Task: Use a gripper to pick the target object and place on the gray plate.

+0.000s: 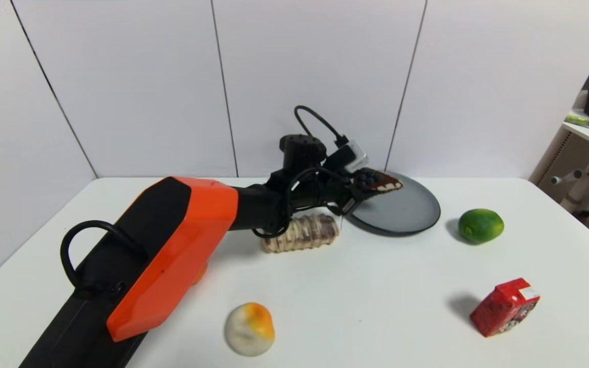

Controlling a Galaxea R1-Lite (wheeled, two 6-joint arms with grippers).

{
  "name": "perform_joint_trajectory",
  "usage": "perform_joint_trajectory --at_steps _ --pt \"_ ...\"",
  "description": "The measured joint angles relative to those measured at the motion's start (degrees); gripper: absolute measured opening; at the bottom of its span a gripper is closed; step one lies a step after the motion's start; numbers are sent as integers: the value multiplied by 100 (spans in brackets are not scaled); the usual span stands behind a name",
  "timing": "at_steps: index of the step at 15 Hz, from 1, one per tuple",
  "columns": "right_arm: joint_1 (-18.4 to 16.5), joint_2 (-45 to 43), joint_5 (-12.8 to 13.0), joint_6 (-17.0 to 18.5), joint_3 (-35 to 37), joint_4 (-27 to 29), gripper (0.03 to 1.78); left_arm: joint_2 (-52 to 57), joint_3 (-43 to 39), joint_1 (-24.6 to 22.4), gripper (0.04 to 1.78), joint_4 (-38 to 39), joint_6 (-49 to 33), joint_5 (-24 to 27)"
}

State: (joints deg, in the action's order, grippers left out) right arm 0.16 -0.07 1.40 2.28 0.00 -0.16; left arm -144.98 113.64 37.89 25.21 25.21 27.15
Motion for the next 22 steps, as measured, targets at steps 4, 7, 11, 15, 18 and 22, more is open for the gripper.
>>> perform_joint_trajectory --at_steps 4,7,11,15,18,22 --pt "0 0 0 2 0 0 170 -140 4 87 76 1 -16 -41" --pt "0 0 0 -2 0 0 170 -168 4 133 76 1 -13 -113" --pt "0 0 0 -2 0 2 170 -151 2 119 108 -11 12 -118" --pt "0 0 2 0 0 0 170 -96 0 113 133 -29 11 -113" --pt "0 0 0 0 0 0 170 -66 0 116 145 -46 12 -124" --pt "0 0 0 -2 0 0 170 249 -27 41 155 -366 69 -149"
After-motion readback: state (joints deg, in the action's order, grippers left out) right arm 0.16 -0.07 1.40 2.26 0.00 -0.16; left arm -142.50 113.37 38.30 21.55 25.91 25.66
